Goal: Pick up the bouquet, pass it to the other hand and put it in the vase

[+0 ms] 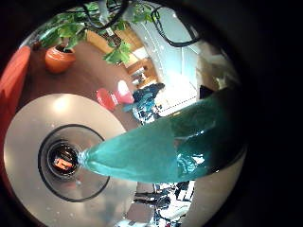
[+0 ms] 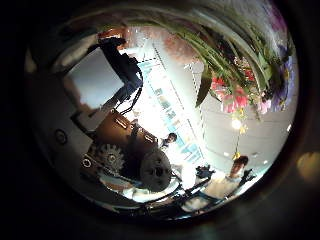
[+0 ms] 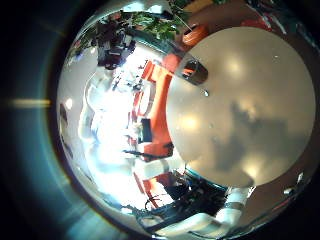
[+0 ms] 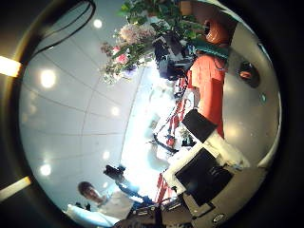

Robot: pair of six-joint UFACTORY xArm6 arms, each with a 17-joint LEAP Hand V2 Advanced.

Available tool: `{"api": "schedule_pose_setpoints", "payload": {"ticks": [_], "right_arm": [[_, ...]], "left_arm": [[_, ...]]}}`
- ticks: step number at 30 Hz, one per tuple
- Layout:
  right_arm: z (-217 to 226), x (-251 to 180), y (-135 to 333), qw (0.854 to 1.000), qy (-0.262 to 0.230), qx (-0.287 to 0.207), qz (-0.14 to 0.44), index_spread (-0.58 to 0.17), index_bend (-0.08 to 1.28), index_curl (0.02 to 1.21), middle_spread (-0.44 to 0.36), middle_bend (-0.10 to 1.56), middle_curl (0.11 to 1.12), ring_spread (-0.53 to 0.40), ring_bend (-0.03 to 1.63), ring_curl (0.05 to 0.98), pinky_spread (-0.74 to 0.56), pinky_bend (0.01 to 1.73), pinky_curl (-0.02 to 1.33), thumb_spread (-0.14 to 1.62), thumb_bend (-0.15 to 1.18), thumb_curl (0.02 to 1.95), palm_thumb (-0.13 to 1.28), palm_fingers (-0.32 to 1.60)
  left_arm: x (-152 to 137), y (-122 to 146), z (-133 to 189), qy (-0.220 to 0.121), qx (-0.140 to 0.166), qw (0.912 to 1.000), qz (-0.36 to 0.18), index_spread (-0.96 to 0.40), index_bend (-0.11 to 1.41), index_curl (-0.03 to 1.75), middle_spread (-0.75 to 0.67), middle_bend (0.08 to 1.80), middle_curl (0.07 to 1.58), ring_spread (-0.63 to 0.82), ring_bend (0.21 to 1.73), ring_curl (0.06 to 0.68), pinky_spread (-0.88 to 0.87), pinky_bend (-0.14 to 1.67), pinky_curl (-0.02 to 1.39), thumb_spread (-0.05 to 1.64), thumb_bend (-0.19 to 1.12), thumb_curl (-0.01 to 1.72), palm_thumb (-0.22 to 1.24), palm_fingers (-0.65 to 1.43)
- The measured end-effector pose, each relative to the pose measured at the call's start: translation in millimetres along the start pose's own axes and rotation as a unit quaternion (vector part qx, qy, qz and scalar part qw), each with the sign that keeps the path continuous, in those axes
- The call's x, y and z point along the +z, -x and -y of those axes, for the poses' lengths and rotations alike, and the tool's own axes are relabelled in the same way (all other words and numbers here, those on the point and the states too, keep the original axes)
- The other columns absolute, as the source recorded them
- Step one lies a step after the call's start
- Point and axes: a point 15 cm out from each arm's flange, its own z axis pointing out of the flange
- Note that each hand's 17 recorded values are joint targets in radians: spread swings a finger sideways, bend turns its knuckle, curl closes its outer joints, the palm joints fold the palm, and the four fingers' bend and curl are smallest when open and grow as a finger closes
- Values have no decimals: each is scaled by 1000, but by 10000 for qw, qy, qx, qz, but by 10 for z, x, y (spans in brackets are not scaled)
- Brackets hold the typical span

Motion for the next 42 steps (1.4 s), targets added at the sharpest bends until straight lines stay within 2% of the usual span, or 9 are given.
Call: {"api": "schedule_pose_setpoints", "payload": {"ticks": [15, 17, 18, 19, 20, 23, 29, 34, 42], "right_arm": [[-7, -17, 8, 10000, -4, -2, 4, -333, 189, 352, 22, 188, 330, 109, 518, 227, 473, 561, 260, 983, -22, 576, 797, 292], [-9, -19, 8, 10000, -4, -12, 8, -330, 200, 358, 18, 190, 330, 107, 514, 225, 473, 551, 254, 980, -19, 579, 806, 309], [-15, -20, 11, 10000, 6, -14, 14, -329, 212, 364, 17, 191, 329, 101, 515, 224, 473, 538, 248, 979, -20, 579, 807, 327], [-14, -24, 10, 10000, 1, -12, 12, -328, 217, 365, 17, 195, 330, 99, 510, 222, 473, 532, 245, 979, -21, 579, 808, 335], [-13, -28, 8, 10000, -5, -10, 11, -329, 238, 374, 9, 193, 330, 92, 509, 220, 475, 515, 237, 978, -21, 580, 809, 364], [-12, -29, 8, 10000, -6, -18, 10, -327, 253, 388, 4, 195, 333, 79, 513, 220, 476, 493, 227, 976, -22, 581, 809, 394], [-17, -28, 2, 10000, 2, -35, -1, -332, 267, 412, -11, 190, 337, 43, 518, 220, 480, 459, 207, 975, -22, 581, 810, 432], [-20, -28, -1, 10000, 8, -41, -7, -329, 269, 426, -17, 189, 337, 28, 519, 219, 482, 447, 198, 975, -22, 582, 810, 443], [-76, -13, 61, 9999, 99, -78, 52, -329, 262, 442, -19, 188, 335, 21, 526, 215, 481, 441, 191, 974, -22, 582, 810, 453]], "left_arm": [[13, 29, -34, 75, -103, 9999, -12, -753, 401, 1368, -475, 1140, 853, -424, 1374, 496, -755, 872, 1114, 951, -41, 699, 820, 1023], [30, 38, -79, 172, -163, 9997, -56, -731, 343, 1340, -460, 1081, 852, -423, 1235, 487, -736, 778, 1091, 940, -78, 661, 700, 610], [40, 51, -115, 247, -194, 9995, -94, -691, 301, 1312, -390, 943, 845, -335, 1156, 498, -650, 605, 1084, 942, -94, 632, 611, 107], [63, 41, -154, 333, -201, 9991, -148, -632, 249, 1268, -257, 760, 804, -203, 1107, 496, -516, 494, 1081, 937, -113, 601, 514, -208], [102, 5, -237, 521, -198, 9980, -287, -557, 115, 1205, -75, 588, 731, -19, 1009, 421, -380, 423, 1061, 931, -118, 566, 417, -448], [119, -135, -306, 799, -80, 9946, -653, -372, 5, 1047, 232, 370, 540, 267, 841, 289, -45, 257, 957, 923, -86, 493, 273, -446], [-29, -149, -148, 502, 6, 9963, -697, -80, 2, 730, 504, 219, 408, 527, 661, 201, 420, 156, 735, 877, -49, 414, 162, -346], [-74, -185, -133, 450, 52, 9966, -692, 25, 39, 525, 573, 172, 356, 603, 582, 174, 576, 155, 595, 856, -40, 386, 146, -290], [-183, -332, -139, 367, 155, 9972, -631, 60, 82, 326, 592, 163, 291, 647, 508, 155, 627, 165, 456, 849, -35, 361, 150, -236]]}}
